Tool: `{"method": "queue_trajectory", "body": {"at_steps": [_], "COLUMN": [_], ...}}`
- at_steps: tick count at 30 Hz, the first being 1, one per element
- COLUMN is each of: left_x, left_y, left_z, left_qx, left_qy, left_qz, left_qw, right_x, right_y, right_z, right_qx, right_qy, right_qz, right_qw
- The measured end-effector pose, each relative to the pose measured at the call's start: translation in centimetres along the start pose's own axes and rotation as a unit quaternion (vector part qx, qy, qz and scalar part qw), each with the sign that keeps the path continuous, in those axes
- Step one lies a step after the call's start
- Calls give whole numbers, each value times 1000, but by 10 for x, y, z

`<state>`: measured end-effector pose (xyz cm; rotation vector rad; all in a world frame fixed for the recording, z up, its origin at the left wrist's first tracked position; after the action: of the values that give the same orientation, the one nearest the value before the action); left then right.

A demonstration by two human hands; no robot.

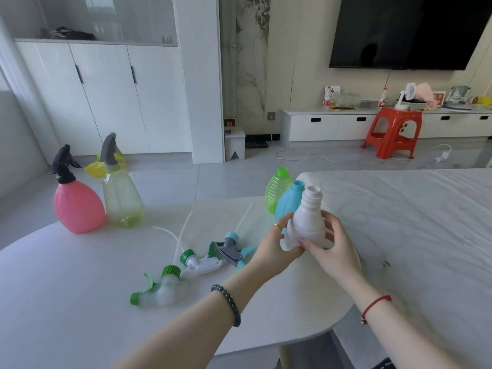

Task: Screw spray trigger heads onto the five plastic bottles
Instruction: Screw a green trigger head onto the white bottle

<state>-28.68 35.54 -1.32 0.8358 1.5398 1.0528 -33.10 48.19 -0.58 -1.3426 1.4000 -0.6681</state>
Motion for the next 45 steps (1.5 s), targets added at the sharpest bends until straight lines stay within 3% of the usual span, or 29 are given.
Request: {"method": "queue_trajectory", "body": {"at_steps": [5,10,17,25,33,37,41,45], "left_x": [-56,-140,-239,-274,-267,-265,-262,-260], "left_y": [25,35,-21,-94,-120,-125,-126,-125], "left_z": [14,44,100,144,147,147,146,146], "left_qx": [71,106,57,-12,-24,-17,-3,3], "left_qy": [42,91,150,165,155,151,151,152], "left_qz": [-8,4,-11,-1,18,20,25,33], "left_qw": [997,990,987,986,988,988,988,988], "right_x": [24,87,196,269,260,221,193,192], "right_y": [-52,-109,-146,-124,-105,-90,-67,-57], "right_z": [4,7,39,73,57,23,17,35], "right_qx": [-71,-112,-99,-44,-57,-69,-73,-91], "right_qy": [-3,-66,-194,-299,-373,-341,-376,-398], "right_qz": [-50,-103,-117,-72,30,111,216,242], "right_qw": [996,986,969,950,926,931,898,880]}}
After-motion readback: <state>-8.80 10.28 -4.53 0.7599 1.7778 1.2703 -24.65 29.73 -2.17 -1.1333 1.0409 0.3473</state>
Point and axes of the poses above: each hand's wrist, its own z-axis away from the middle knuckle, its own x-axis out of the palm, y = z × x, the point moved 4 cm from there along -z, towards the middle knuckle
